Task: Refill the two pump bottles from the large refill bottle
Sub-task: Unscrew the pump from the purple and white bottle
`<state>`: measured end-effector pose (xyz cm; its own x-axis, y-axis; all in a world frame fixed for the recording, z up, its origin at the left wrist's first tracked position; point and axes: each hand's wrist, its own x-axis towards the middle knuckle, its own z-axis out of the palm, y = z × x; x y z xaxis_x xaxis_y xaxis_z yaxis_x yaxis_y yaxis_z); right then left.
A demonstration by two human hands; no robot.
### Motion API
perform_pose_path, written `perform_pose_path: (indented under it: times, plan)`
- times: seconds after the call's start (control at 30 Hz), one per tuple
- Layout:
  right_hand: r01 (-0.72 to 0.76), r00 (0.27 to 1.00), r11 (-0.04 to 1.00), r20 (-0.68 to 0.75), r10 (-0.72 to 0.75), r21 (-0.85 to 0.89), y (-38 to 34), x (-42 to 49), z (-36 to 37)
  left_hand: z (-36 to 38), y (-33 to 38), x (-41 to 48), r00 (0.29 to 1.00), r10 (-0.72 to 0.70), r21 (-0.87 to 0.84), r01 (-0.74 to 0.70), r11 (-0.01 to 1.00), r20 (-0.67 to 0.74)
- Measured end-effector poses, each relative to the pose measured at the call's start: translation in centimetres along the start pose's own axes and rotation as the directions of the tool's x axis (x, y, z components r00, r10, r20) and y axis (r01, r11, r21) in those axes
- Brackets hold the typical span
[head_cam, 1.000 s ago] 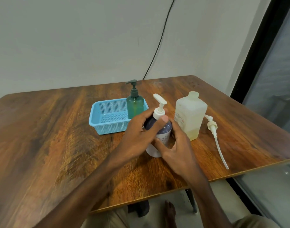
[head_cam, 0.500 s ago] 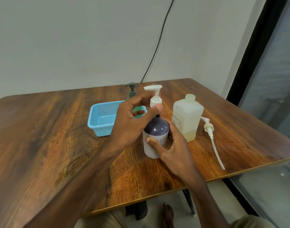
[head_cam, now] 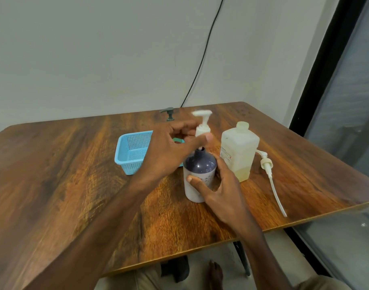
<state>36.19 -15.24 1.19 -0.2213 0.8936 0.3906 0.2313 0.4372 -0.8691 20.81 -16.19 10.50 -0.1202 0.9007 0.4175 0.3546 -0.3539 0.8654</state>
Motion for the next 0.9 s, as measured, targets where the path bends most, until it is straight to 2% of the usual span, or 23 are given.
perform_pose_path:
  times: [0.1,0.2,0.33,0.43,0.53,0.7,0.9]
  plan:
    - [-0.014,1.000,1.000,0.005,0.014,0.004,-0.1,0.0,0.0,-0.4,0.9,0.6,0.995,-0.029,-0.168,0.013,0.986,-0.091]
    - [-0.022,1.000,1.000,0.009,0.022,-0.002,0.0,-0.1,0.0,-1.3,2.2,1.6,0.972,0.015,-0.215,-0.067,0.974,-0.235]
    - [-0.029,1.000,1.000,0.008,0.029,-0.004,0.0,0.0,0.0,-2.6,4.2,2.8,0.927,0.121,-0.168,-0.191,0.967,-0.356]
    - [-0.033,0.999,0.999,0.013,0.033,-0.008,0.0,0.0,0.0,-3.4,5.2,3.8,0.898,0.201,-0.058,-0.243,0.968,-0.392]
    - [-0.037,0.999,0.999,0.016,0.037,-0.018,-0.2,-0.1,0.0,-3.7,4.7,4.3,0.930,0.226,0.065,-0.216,0.974,-0.290]
    - [-0.029,1.000,0.999,0.007,0.029,-0.026,-0.3,-0.2,-0.1,-2.8,0.5,2.7,0.992,0.124,0.337,-0.109,0.935,-0.023]
    - [-0.022,1.000,0.999,0.008,0.023,-0.043,-0.1,-0.1,0.0,-2.3,-5.2,-0.1,0.994,0.103,0.500,-0.111,0.859,0.044]
